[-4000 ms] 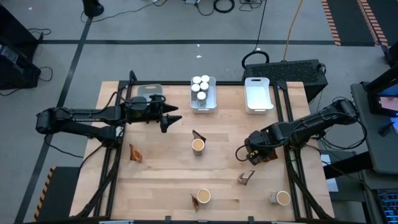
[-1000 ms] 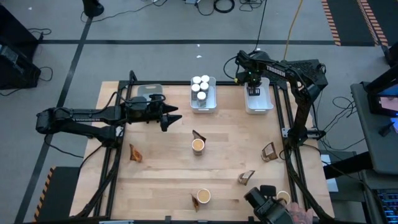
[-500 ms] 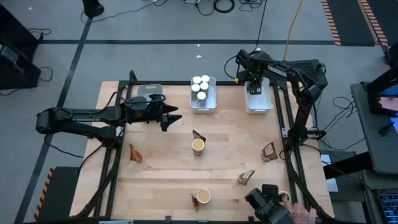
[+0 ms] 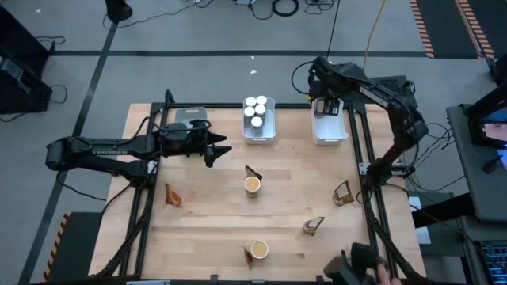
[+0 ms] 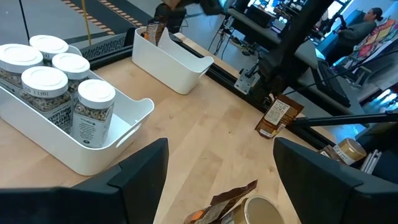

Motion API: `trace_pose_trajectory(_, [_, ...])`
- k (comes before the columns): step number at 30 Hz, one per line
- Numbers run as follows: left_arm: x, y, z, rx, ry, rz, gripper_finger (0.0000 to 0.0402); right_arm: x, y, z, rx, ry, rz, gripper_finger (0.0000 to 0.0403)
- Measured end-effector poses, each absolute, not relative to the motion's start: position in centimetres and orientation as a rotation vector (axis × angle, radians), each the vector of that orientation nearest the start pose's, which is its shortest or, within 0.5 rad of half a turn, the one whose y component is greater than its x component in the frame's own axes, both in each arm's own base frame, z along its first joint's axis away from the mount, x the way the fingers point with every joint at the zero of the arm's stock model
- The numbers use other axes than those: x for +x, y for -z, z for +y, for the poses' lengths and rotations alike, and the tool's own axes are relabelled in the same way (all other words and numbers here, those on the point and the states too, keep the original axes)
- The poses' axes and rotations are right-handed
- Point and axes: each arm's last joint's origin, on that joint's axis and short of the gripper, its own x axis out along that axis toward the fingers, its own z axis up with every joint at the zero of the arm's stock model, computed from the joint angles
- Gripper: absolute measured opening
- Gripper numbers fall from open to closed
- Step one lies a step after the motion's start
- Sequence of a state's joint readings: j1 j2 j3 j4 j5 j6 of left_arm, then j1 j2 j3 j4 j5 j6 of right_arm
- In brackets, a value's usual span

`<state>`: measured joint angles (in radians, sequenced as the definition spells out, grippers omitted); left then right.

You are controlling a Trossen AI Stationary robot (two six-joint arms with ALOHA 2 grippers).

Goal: Sort spices by type
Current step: Put the orange seasoning bag into the right white bin

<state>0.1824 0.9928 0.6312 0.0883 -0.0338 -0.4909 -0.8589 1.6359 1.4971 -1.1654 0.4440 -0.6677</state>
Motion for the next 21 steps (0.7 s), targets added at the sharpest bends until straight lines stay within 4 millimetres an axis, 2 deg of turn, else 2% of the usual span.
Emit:
trace_pose_trajectory(4, [21.5,-26.8,4.3,-0.484,-0.281,0.216,0.0292,19.0,-32.6,-21.5,-0.093,0.672,1.524,0.0201])
trace_pose_trajectory(11, [21.3,-26.8,5.2,-0.463,-0.317,0.208,0.0292,18.3,-35.2,-16.7,0.437,0.641,1.217,0.0201])
trace_pose_trajectory(15, [21.2,-26.9,5.6,-0.448,-0.333,0.198,0.0292,17.5,-36.1,-13.7,0.626,0.665,1.215,0.0201])
trace_pose_trajectory(21, [21.2,-26.9,5.7,-0.435,-0.333,0.201,0.0292,16.0,-36.8,-9.0,0.766,0.722,1.220,0.0201])
